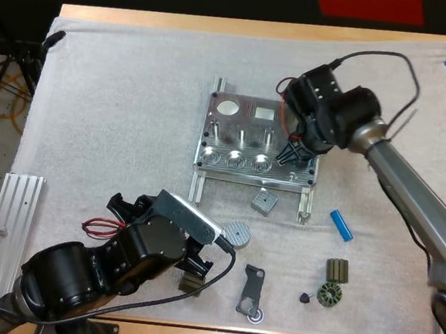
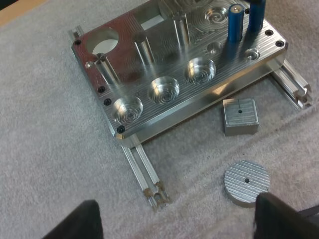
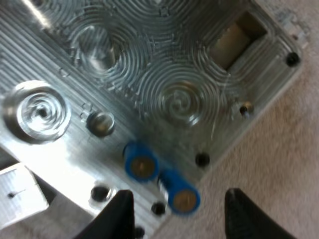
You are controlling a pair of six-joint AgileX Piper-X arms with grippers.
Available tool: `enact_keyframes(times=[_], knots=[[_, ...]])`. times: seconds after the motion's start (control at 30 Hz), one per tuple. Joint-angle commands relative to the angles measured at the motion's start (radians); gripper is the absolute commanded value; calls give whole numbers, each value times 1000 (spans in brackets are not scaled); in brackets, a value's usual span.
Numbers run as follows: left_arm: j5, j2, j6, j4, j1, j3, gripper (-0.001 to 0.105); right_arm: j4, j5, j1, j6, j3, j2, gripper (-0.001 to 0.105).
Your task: Load cells from right to left
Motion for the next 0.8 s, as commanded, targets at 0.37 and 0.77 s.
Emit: enact_keyframes(times=[0.37,0.77], knots=[[32,-8,304,-94,0,0,63,224,-154,-40,146,-2,-163,42],[172,-5,454,-271,0,0,63,287,-391,-264,204,8,-281,42]])
